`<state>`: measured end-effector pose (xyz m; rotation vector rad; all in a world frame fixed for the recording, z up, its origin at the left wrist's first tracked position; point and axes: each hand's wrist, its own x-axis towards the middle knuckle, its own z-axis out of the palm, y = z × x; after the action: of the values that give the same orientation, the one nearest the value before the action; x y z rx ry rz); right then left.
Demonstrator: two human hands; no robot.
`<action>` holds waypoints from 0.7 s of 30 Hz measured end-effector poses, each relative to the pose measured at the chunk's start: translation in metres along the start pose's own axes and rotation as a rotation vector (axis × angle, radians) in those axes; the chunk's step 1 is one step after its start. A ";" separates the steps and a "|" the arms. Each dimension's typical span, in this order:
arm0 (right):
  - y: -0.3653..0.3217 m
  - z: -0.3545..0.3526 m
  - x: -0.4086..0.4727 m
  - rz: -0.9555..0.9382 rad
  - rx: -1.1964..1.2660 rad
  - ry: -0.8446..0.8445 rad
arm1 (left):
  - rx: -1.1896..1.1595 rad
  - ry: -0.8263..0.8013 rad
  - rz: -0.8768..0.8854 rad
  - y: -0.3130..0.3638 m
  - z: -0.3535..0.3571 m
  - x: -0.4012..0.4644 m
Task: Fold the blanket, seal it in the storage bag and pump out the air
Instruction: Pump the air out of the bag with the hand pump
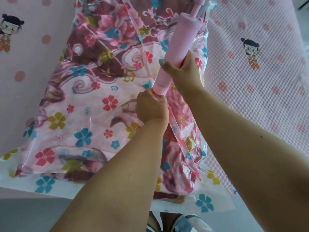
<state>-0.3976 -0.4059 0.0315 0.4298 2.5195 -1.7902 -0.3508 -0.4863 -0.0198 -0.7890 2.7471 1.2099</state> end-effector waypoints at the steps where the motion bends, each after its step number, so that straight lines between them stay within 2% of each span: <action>1: 0.000 -0.002 0.001 -0.001 0.006 -0.002 | 0.005 -0.015 0.043 -0.002 -0.003 0.002; 4: 0.001 -0.007 0.003 -0.010 0.011 -0.017 | 0.058 -0.143 0.261 -0.017 -0.015 0.023; 6: 0.003 -0.009 0.002 -0.019 0.025 -0.033 | 0.076 -0.295 0.347 -0.024 -0.021 0.040; 8: 0.005 -0.009 0.001 -0.032 0.022 -0.047 | 0.125 -0.352 0.401 -0.027 -0.023 0.048; 10: 0.004 -0.006 -0.002 -0.048 0.012 -0.055 | 0.169 -0.313 0.416 -0.029 -0.019 0.046; 16: 0.005 0.002 -0.005 -0.100 -0.009 -0.049 | 0.203 -0.056 0.326 -0.029 -0.003 0.023; 21: -0.001 -0.006 0.009 -0.103 -0.049 -0.201 | 0.147 0.058 0.214 -0.023 0.005 0.006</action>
<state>-0.4053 -0.3986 0.0330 0.1132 2.4797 -1.7032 -0.3465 -0.4985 -0.0400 -0.5360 2.9892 1.0127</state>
